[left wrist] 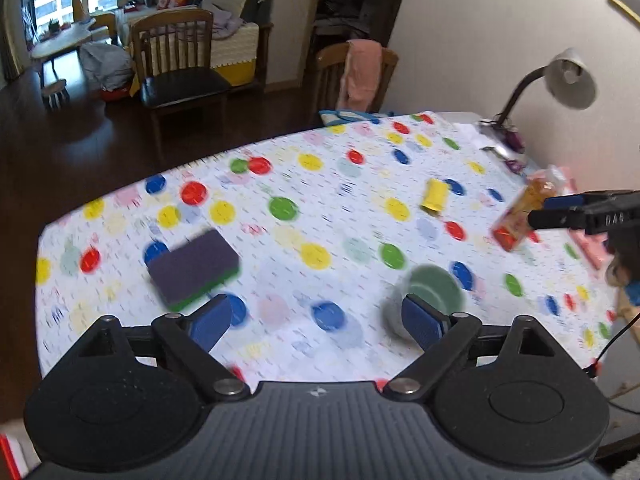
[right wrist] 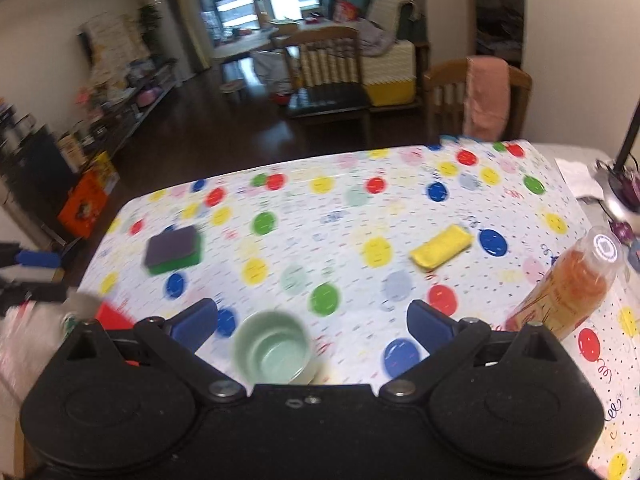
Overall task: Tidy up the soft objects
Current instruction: 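Reach the left tool to the purple sponge while the right tool reaches the yellow sponge, then close the left tool on the purple sponge while the right tool grips the yellow sponge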
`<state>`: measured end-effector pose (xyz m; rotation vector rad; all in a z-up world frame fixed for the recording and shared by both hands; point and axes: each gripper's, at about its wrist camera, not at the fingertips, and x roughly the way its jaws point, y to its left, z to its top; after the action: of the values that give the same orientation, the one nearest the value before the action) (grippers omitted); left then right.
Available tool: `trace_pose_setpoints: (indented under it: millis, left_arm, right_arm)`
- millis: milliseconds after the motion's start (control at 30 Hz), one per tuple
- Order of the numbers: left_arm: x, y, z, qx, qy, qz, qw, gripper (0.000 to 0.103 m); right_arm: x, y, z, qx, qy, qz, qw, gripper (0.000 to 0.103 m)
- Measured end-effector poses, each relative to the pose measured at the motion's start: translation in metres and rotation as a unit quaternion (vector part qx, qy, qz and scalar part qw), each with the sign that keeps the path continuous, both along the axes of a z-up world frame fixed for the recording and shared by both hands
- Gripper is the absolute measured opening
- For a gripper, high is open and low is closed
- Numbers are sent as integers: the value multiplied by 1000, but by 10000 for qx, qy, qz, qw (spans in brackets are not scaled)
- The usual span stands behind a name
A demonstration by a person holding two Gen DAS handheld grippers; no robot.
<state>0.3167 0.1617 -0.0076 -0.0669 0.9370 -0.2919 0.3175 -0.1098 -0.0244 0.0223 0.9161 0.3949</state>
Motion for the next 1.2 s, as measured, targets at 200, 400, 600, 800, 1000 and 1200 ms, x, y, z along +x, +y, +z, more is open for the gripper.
trace_pose_setpoints:
  millis: [200, 400, 600, 800, 1000, 1200]
  left_arm:
    - [55, 15, -15, 247, 141, -6, 9996, 92]
    - [97, 29, -38, 482, 291, -139, 9983, 92]
    - [123, 30, -72, 835, 494, -537, 9938, 92]
    - [145, 29, -105, 1262, 624, -859, 9863, 92]
    - [161, 26, -131, 1568, 689, -1205, 9778, 92]
    - [173, 28, -148, 1802, 745, -1374, 9711, 92]
  right_arm:
    - [63, -21, -27, -50, 294, -547, 9981, 101]
    - [111, -29, -61, -135, 545, -1007, 9933, 101]
    - [144, -32, -87, -242, 758, -1350, 9877, 101]
    - [173, -34, -110, -292, 904, -1642, 9818, 101]
    - [196, -41, -136, -420, 1073, -1929, 9744, 101]
    - [212, -45, -155, -525, 1190, -2137, 9682, 101]
